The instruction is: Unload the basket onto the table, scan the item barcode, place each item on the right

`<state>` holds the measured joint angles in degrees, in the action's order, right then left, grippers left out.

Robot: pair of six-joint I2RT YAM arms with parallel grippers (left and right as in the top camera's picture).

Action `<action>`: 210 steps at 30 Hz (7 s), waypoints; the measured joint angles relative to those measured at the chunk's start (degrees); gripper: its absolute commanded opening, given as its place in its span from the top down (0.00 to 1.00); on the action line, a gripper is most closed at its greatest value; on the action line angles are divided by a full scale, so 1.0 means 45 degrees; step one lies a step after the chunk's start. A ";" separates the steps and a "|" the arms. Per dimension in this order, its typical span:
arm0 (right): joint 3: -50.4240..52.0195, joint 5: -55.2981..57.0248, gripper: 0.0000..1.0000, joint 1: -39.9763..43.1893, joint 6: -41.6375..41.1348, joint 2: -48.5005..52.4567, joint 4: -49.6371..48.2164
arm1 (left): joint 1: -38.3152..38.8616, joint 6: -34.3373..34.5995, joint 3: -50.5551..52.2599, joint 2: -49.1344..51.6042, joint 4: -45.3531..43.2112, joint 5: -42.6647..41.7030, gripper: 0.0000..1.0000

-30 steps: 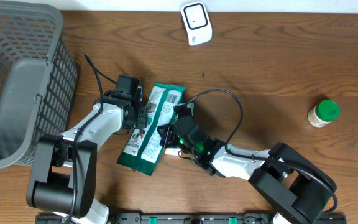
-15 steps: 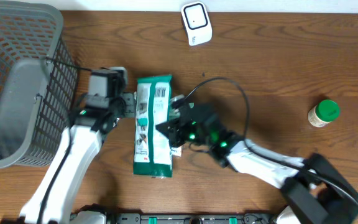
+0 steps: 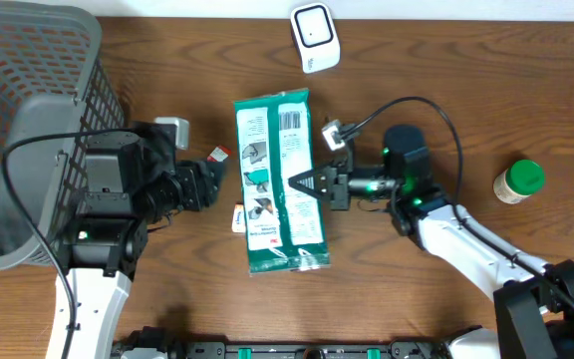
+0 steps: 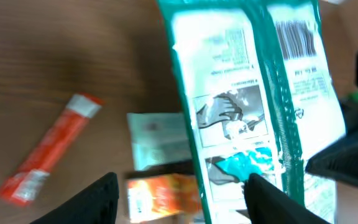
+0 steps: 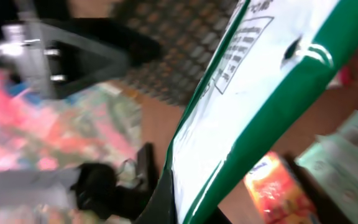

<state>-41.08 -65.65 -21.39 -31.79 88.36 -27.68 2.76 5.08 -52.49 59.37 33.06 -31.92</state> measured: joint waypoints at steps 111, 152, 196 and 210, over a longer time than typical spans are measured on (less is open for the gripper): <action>-0.0024 0.9360 0.01 0.0714 0.1977 -0.0306 1.1710 | 0.4410 -0.9734 -1.3760 1.4498 -0.1462 1.1244 0.93; -0.0024 0.9360 0.01 0.0714 0.1972 -0.0311 1.1254 | 0.4420 -1.3172 -1.3760 1.8044 -0.6941 1.1871 0.93; -0.0024 0.2555 0.34 0.3225 0.3303 -0.1763 0.9457 | 0.4828 -0.2613 -1.4037 0.8155 0.8082 0.2637 0.92; -0.0024 -0.4444 0.28 0.4333 0.4891 -0.2322 0.7791 | 0.5192 -0.2118 -1.3828 0.8592 0.7747 -0.1933 0.92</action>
<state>-41.19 -85.65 -1.89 -9.78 77.91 7.38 26.13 -4.45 -114.72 98.04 67.92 -40.62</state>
